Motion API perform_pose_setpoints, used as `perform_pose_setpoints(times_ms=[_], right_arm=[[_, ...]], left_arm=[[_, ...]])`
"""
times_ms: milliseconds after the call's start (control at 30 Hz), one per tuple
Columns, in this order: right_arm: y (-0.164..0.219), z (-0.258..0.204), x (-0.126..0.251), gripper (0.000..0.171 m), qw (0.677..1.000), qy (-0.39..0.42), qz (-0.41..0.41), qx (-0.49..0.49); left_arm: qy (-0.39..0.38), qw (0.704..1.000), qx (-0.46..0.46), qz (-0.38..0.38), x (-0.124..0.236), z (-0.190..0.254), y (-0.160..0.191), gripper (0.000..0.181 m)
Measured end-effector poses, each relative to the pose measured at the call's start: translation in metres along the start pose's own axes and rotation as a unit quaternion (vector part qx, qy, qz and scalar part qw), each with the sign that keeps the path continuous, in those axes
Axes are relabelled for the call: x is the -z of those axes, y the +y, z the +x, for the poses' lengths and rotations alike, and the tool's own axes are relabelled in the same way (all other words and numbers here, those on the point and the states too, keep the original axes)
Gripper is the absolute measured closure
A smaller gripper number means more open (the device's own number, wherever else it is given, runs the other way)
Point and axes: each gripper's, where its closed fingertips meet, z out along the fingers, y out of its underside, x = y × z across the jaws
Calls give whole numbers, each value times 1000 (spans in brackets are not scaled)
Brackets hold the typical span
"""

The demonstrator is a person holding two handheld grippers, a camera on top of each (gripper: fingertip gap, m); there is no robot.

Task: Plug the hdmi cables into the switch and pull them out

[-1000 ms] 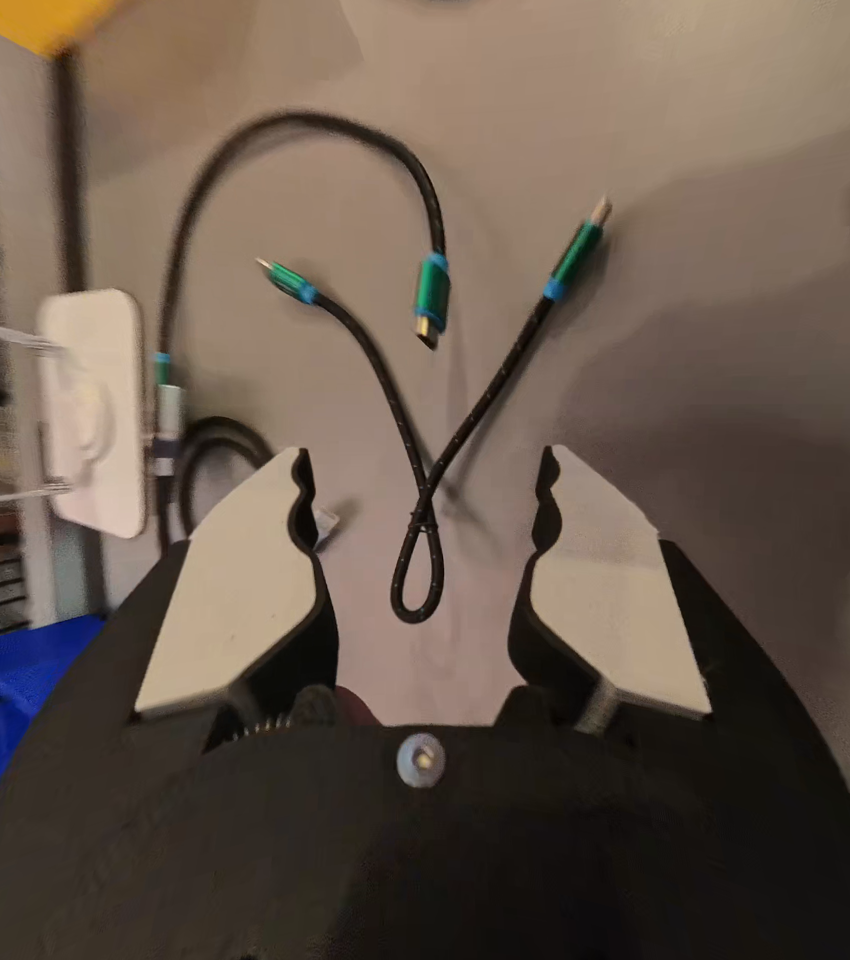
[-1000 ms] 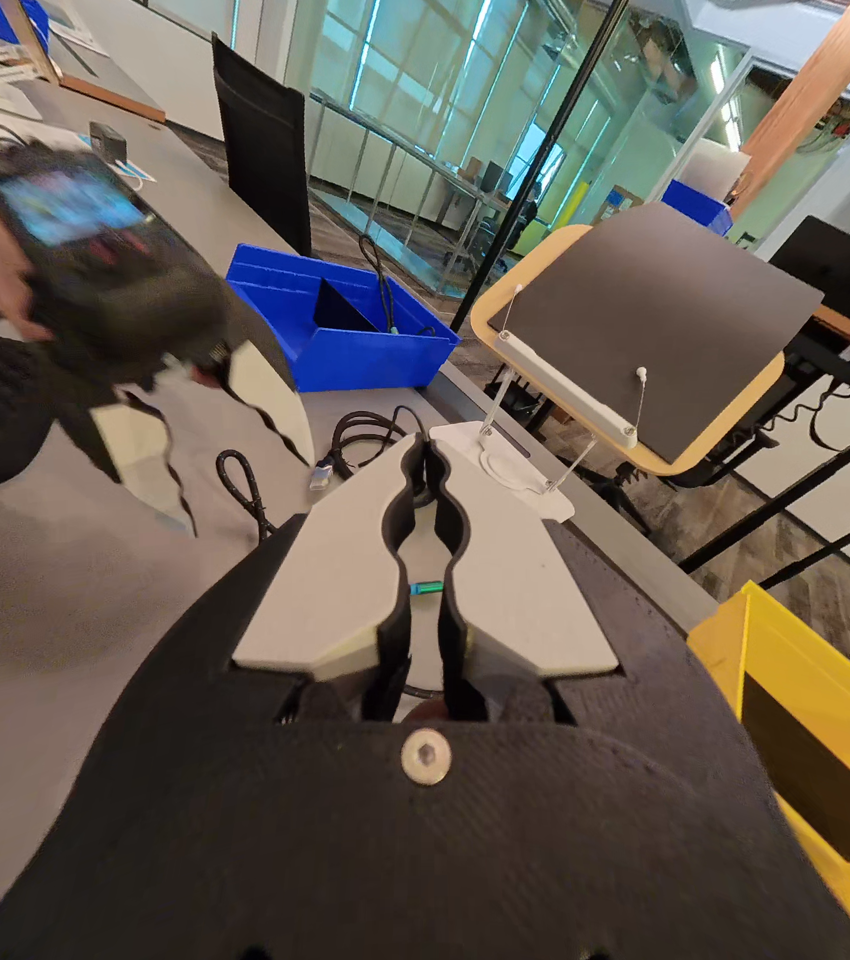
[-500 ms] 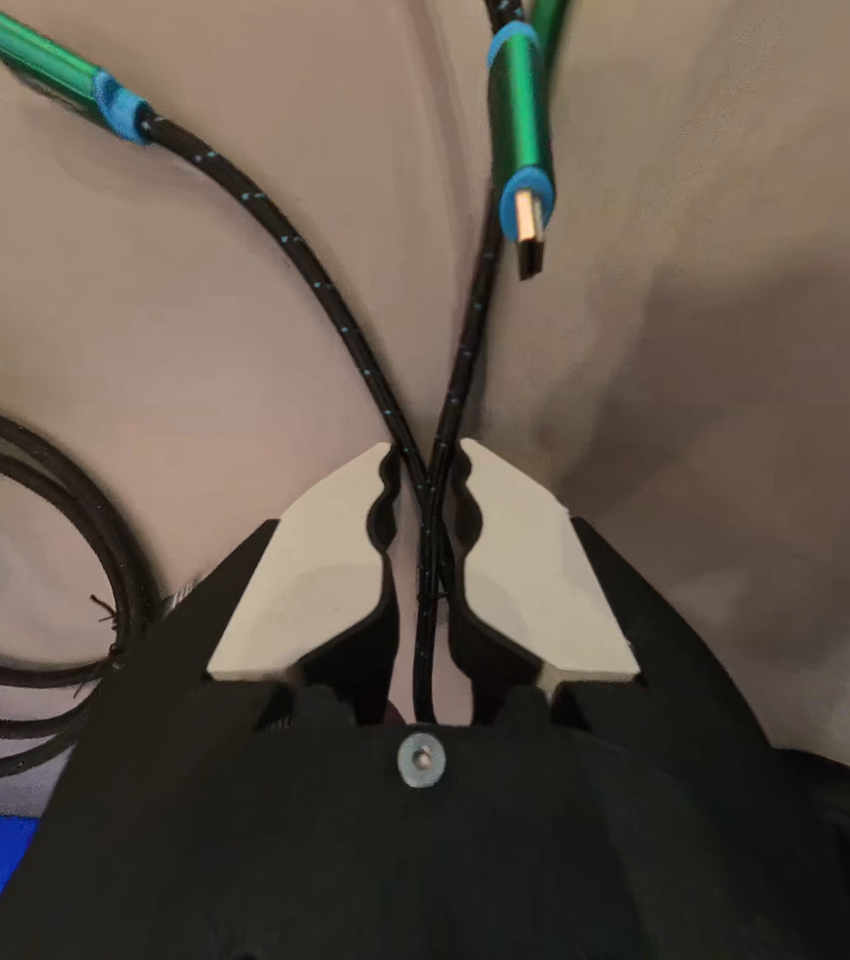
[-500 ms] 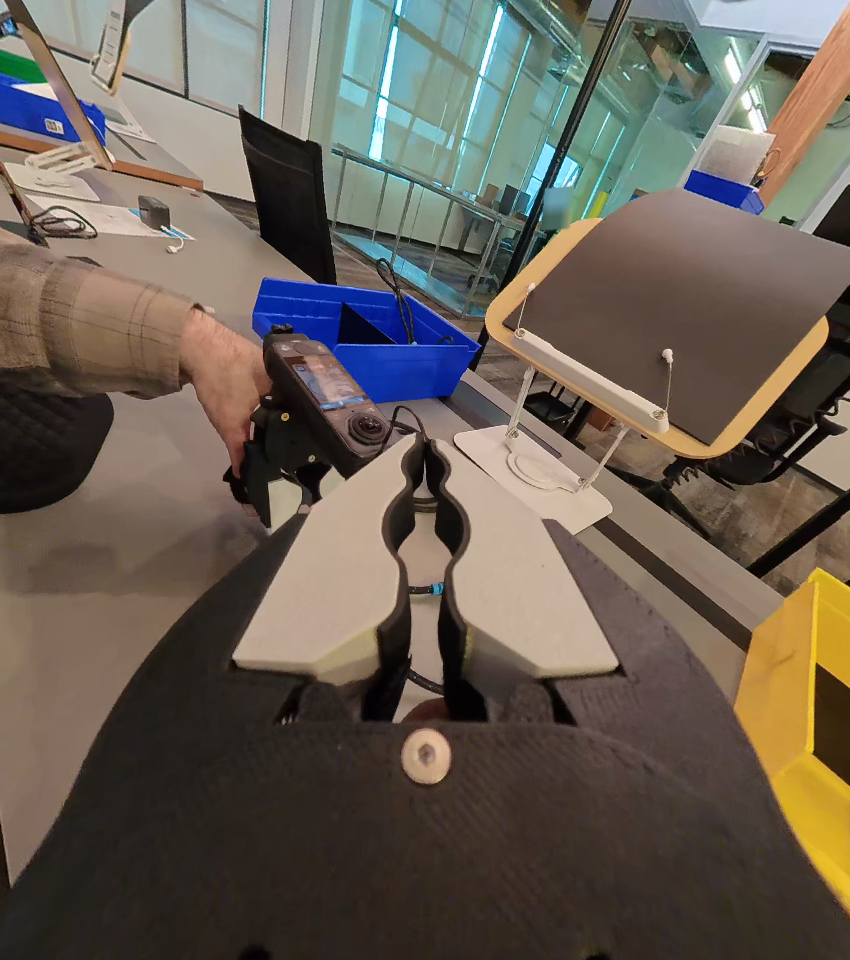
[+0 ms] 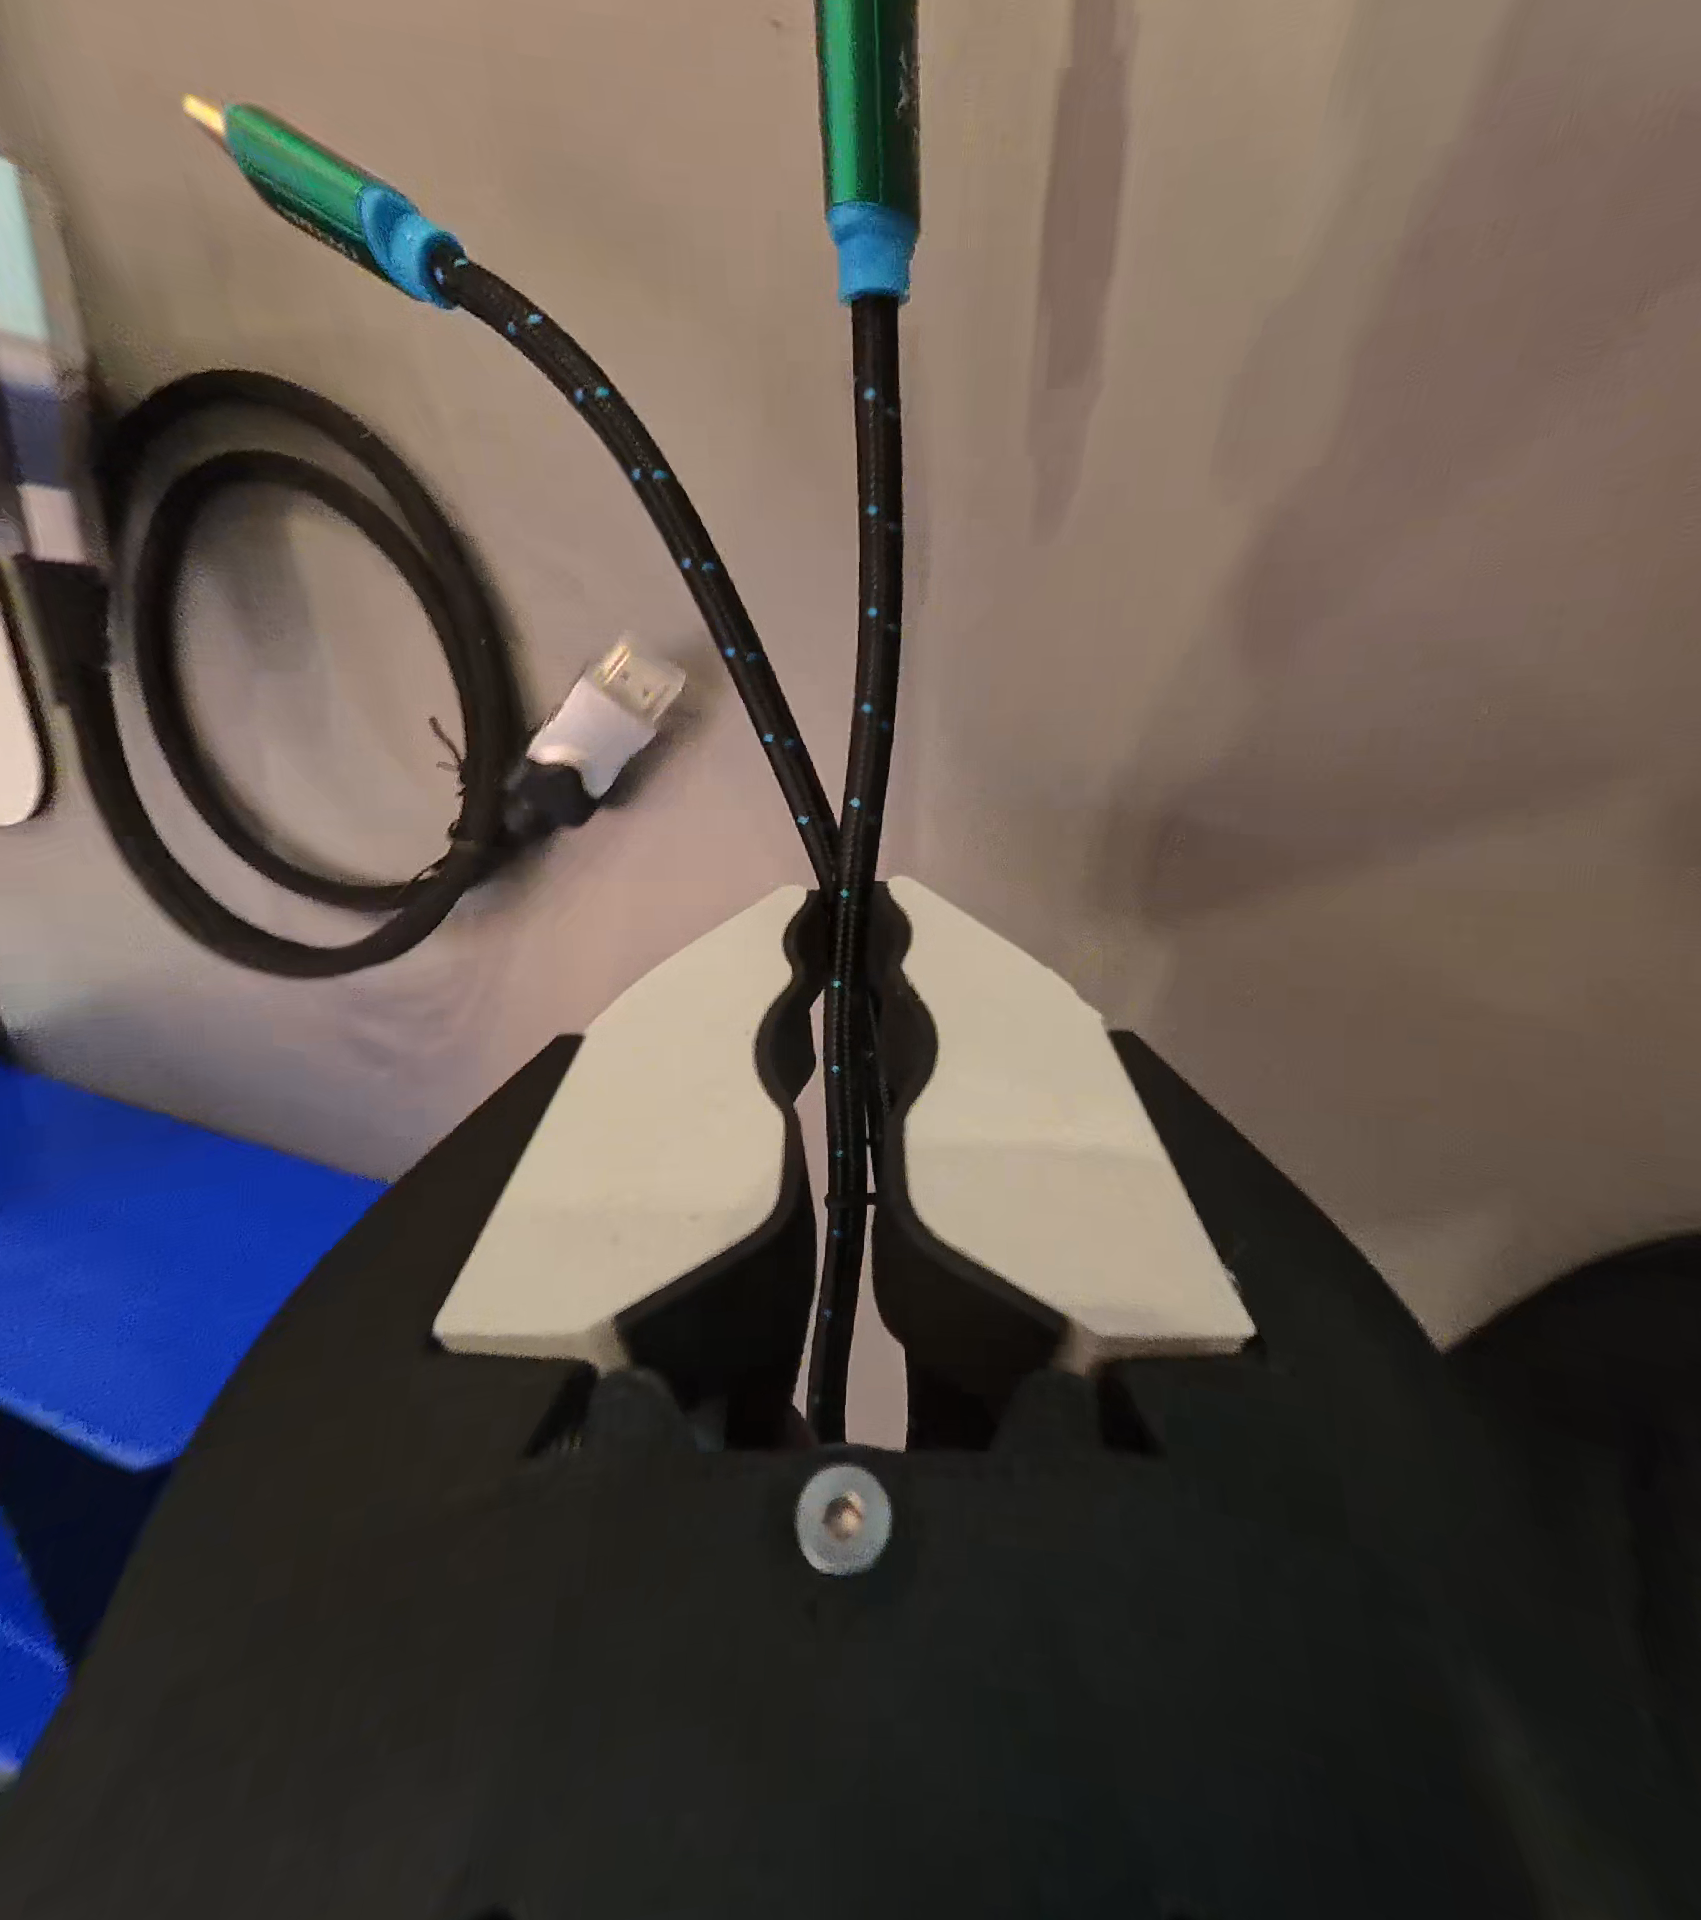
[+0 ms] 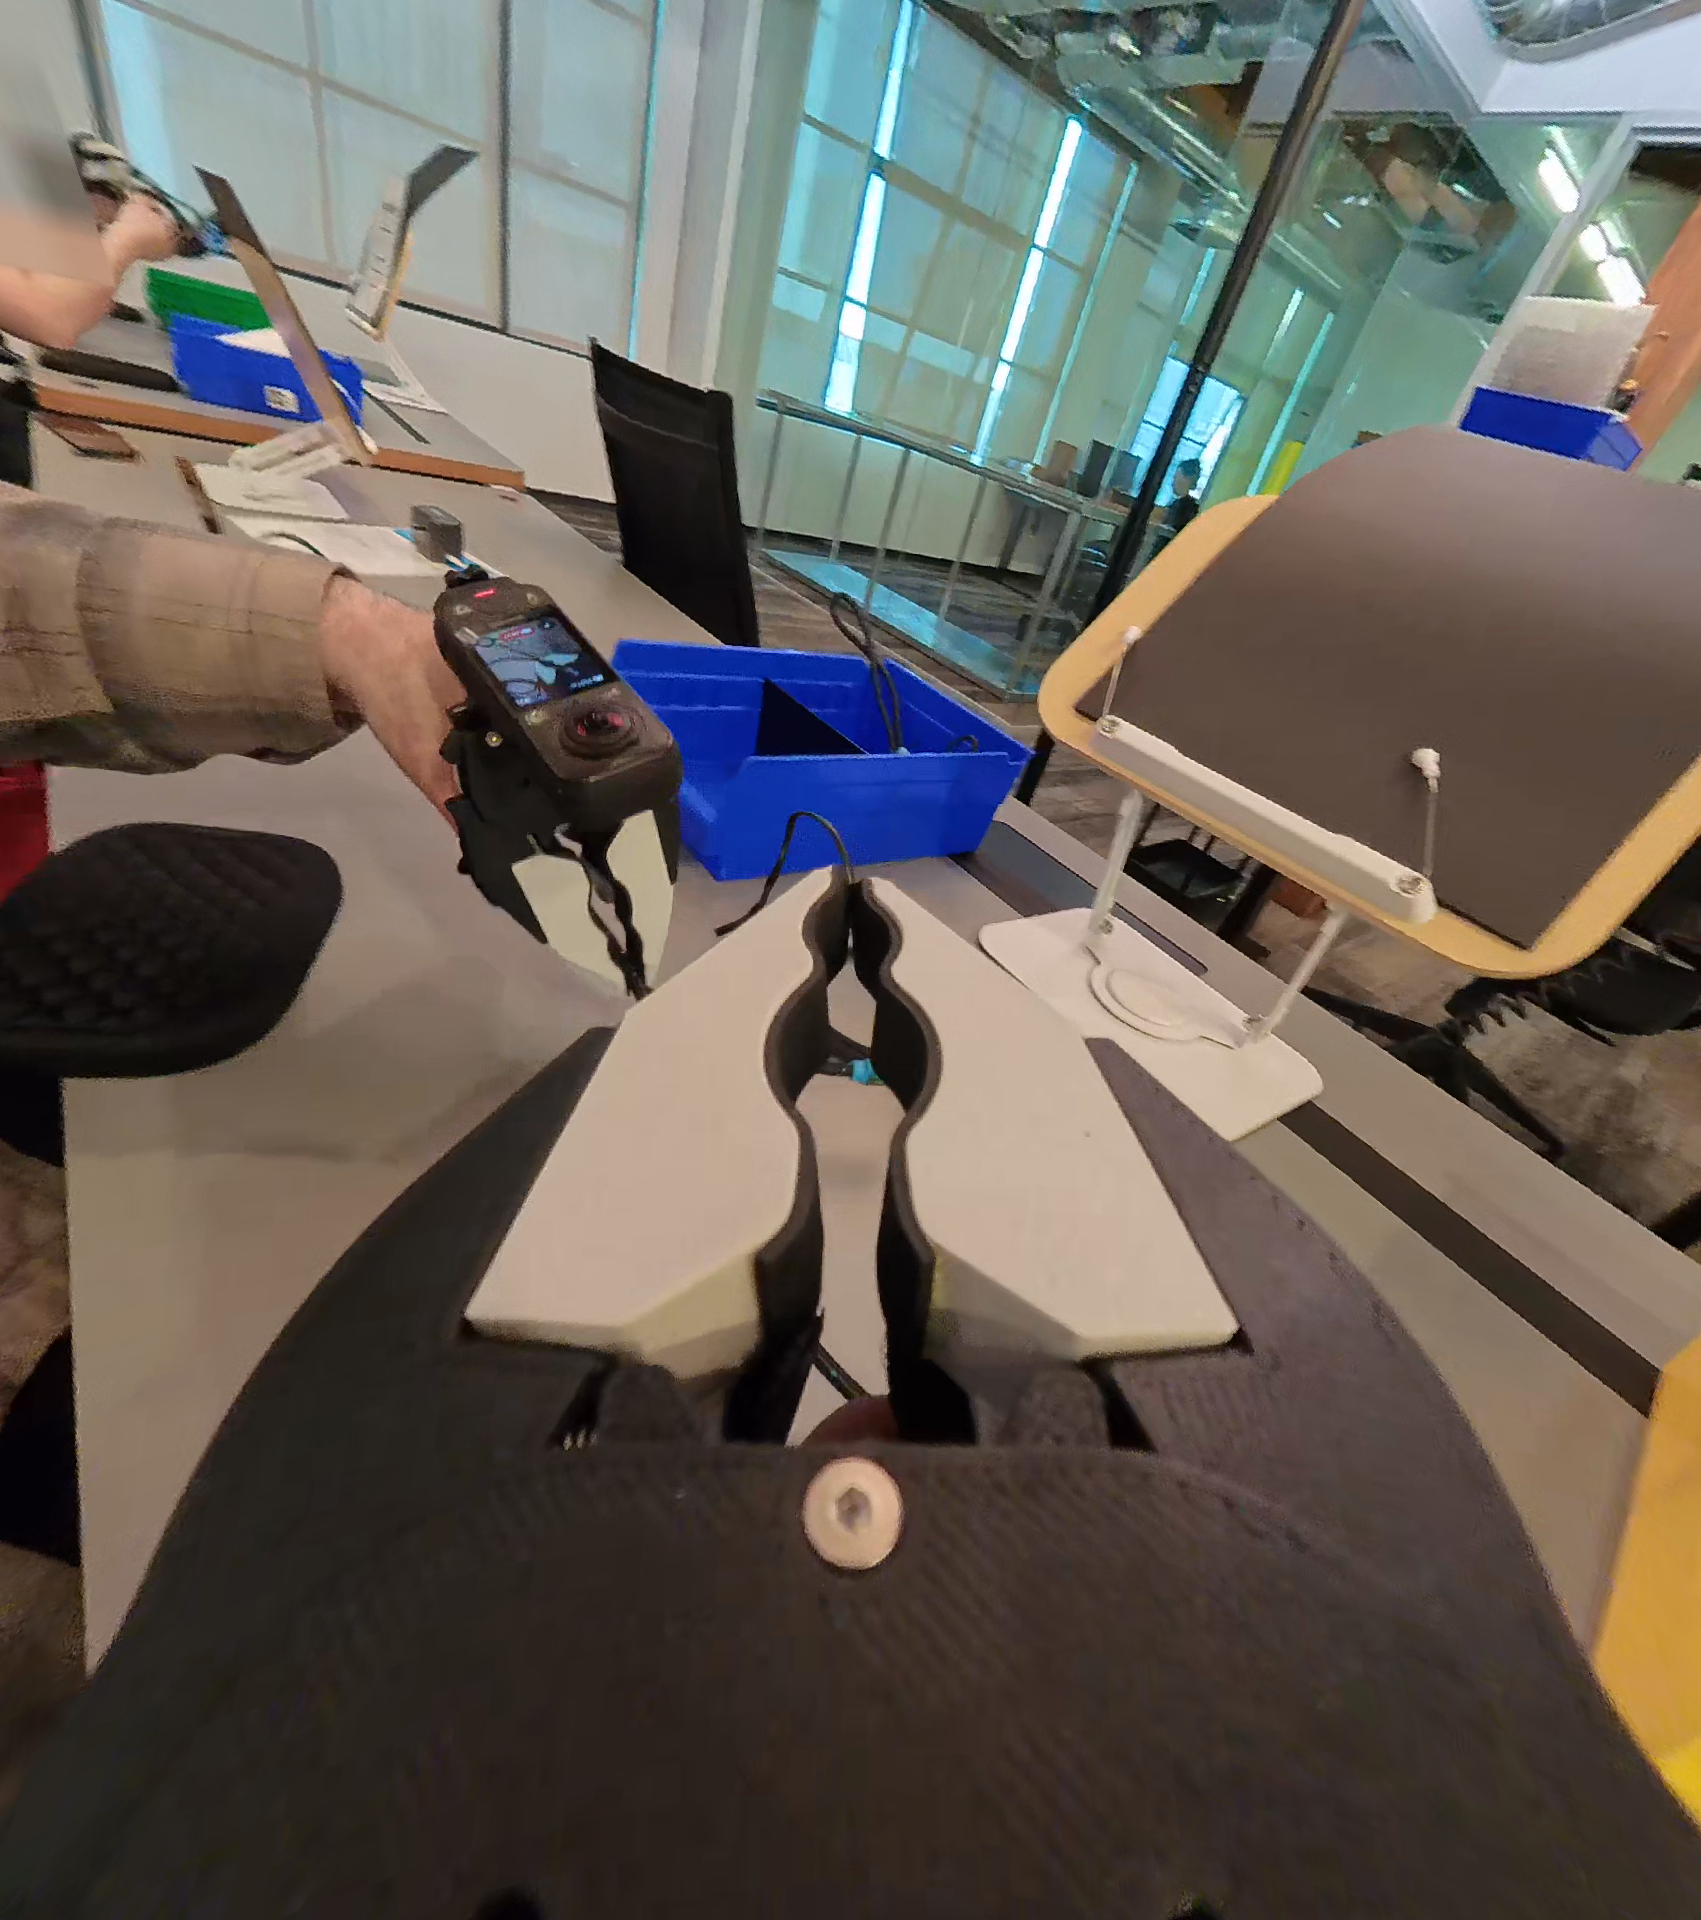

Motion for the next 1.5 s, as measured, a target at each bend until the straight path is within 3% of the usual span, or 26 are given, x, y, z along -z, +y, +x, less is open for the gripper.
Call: perform_pose_setpoints(times_ms=[33,367,533,667,933,1100,1267,1500], right_arm=[[-2,-2,-2,171,1000,-12,6,-6],[-68,-1,17,171,973,-177,139,-58],[-85,27,26,171,968,-181,168,-36],[-85,24,11,171,964,-200,169,-45],[-111,-57,-10,171,917,-333,209,-72],[-112,-99,-16,171,901,-386,194,-30],[-107,-117,-18,171,886,-423,190,-18],[-98,-119,-23,171,891,-415,183,-4]], left_arm=[[-6,1000,-10,6,8,-1,3,174],[24,976,-151,154,135,34,-34,174],[26,949,-231,214,189,62,-67,174],[29,919,-291,264,217,86,-98,174],[33,909,-321,265,209,86,-120,174],[42,904,-334,264,207,88,-124,174],[48,899,-343,268,212,88,-128,174],[44,894,-353,273,217,87,-132,174]])
